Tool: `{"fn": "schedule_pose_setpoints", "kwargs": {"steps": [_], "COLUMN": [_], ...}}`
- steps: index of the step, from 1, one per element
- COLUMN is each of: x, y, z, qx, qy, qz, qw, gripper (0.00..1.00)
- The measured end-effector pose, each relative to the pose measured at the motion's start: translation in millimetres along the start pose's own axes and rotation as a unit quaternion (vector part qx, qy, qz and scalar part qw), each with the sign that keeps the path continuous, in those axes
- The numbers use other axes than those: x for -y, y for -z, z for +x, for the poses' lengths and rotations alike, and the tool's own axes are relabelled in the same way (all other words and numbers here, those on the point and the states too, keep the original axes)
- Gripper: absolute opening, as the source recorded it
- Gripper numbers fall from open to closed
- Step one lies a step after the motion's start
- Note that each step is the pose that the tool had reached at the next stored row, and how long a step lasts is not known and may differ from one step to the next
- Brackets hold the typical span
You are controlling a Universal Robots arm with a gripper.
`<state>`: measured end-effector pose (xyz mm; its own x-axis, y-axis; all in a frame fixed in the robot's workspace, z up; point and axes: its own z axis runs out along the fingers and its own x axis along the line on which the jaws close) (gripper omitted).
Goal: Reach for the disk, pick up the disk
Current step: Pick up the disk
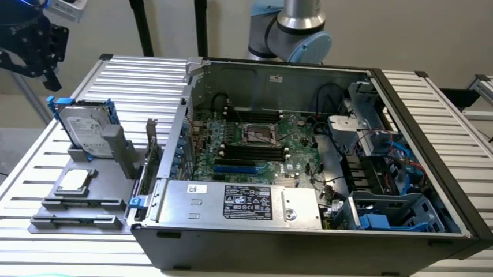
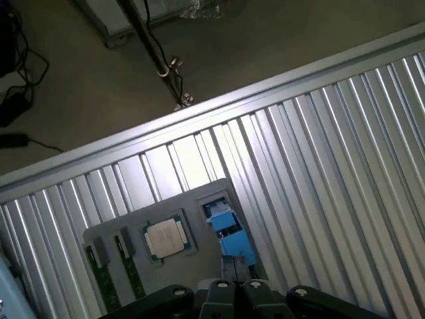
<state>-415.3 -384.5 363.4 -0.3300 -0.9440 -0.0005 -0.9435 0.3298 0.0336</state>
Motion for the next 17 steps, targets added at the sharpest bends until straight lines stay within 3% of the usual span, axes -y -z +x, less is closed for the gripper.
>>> {"fn": "schedule_pose_setpoints", "kwargs": {"steps": [4, 7, 17], "x": [0.0, 0.0, -0.1], "y": [0.1, 0.1, 0.0], "z": [0.0, 0.0, -0.4], "qx": [-0.0011, -0.0018, -0.0037], "qy": [0.036, 0.064, 0.142], "qz": [0.0005, 0.0011, 0.0032], "qw": [0.9993, 0.998, 0.9899], "gripper": [0.11, 0.11, 0.11]}}
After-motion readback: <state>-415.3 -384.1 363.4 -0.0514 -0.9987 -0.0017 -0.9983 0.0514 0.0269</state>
